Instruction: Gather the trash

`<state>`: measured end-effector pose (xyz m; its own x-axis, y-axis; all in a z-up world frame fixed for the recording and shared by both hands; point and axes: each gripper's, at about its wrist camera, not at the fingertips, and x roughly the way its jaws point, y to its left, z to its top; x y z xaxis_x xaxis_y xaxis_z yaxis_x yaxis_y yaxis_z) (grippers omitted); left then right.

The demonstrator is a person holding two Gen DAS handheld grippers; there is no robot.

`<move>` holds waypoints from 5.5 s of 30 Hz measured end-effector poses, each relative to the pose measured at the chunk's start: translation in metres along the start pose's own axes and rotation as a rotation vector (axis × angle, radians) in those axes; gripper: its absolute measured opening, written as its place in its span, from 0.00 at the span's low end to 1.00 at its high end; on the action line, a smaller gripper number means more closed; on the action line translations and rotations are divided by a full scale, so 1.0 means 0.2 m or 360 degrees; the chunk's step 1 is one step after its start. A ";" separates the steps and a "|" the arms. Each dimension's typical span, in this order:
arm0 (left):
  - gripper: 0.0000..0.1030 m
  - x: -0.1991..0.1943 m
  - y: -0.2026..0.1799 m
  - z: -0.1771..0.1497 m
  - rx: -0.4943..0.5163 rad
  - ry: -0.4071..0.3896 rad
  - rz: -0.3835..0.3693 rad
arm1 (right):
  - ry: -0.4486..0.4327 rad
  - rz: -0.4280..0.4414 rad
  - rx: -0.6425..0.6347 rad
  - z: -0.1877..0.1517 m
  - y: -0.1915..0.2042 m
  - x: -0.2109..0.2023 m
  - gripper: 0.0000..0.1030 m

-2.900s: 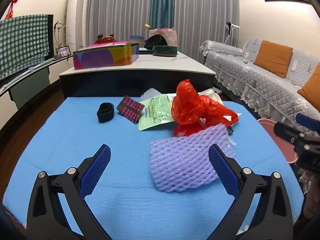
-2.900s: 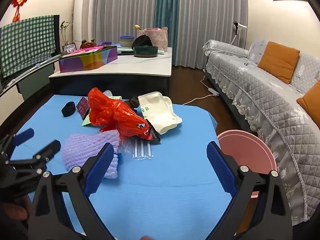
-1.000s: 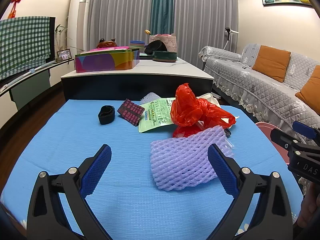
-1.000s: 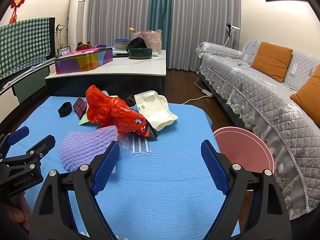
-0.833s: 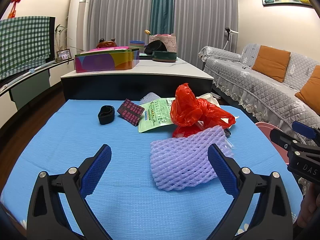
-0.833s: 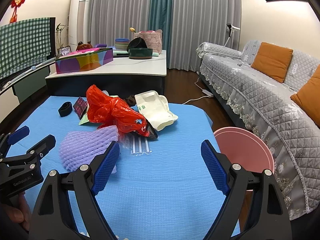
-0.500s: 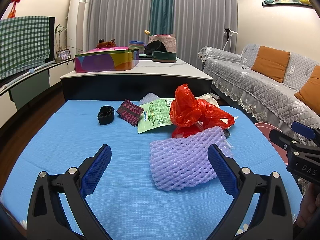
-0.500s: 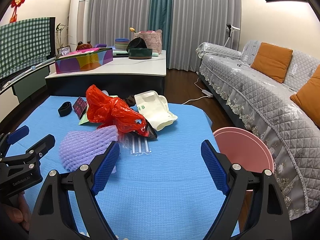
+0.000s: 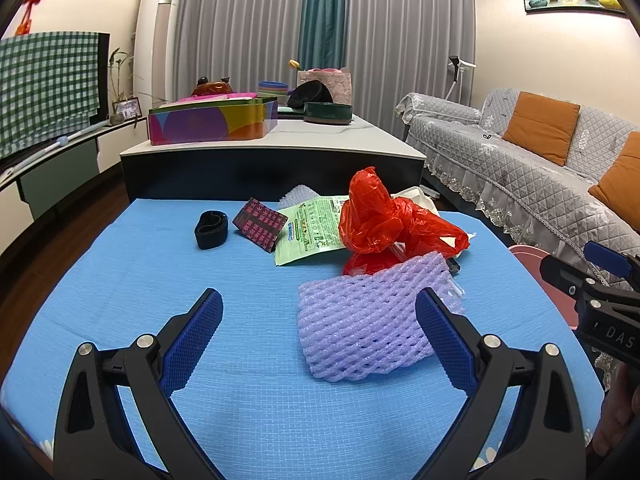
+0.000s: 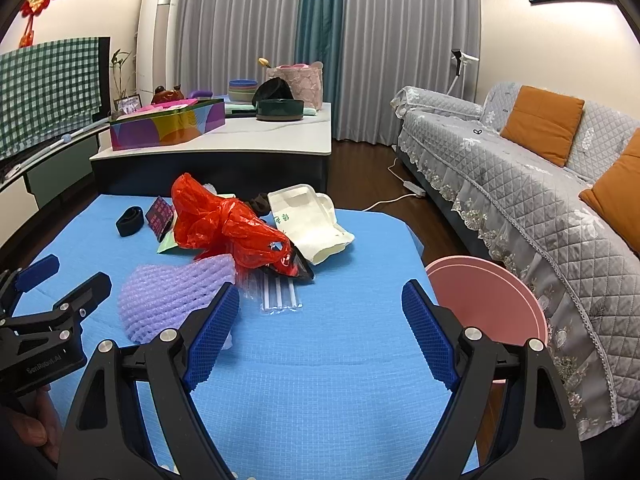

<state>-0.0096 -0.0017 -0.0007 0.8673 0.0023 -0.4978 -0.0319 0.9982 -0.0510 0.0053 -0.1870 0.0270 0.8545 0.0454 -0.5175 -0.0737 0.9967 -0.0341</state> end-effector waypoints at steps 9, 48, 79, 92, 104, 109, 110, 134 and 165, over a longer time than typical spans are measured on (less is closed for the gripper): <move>0.91 0.14 0.01 -0.01 -0.0061 0.0137 -0.0004 | 0.0021 0.0038 0.0029 0.02 -0.03 0.05 0.76; 0.49 0.43 0.29 -0.01 -0.0385 0.0422 -0.0179 | 0.0298 0.0357 -0.0229 0.21 0.25 0.68 0.64; 0.02 0.31 0.04 0.08 -0.0124 0.0293 -0.0344 | 0.0136 0.0341 -0.0109 0.28 -0.11 0.27 0.06; 0.02 0.07 -0.15 0.26 -0.0008 0.0024 -0.0468 | 0.0083 0.0184 0.0035 0.26 -0.40 0.07 0.06; 0.02 -0.03 -0.37 0.39 0.0111 -0.0035 -0.0561 | 0.0068 0.0025 0.0189 0.26 -0.70 -0.02 0.06; 0.02 -0.01 -0.49 0.43 0.0142 -0.0039 -0.0598 | 0.0053 -0.0072 0.0225 0.25 -0.83 -0.04 0.06; 0.02 -0.01 -0.52 0.45 0.0152 -0.0038 -0.0607 | 0.0053 -0.0085 0.0234 0.25 -0.85 -0.04 0.06; 0.01 0.43 -1.32 0.52 0.0335 0.0036 -0.0834 | 0.0191 -0.0272 0.0490 0.10 -1.35 0.18 0.06; 0.26 0.53 -1.28 0.49 0.0308 0.0118 -0.0852 | 0.0182 -0.0310 0.0481 0.12 -1.28 0.29 0.54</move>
<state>0.1388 -0.2512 0.0449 0.6999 -0.5040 -0.5061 0.4999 0.8517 -0.1569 0.0858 -0.4378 0.0271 0.7733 -0.1375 -0.6190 0.2540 0.9616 0.1036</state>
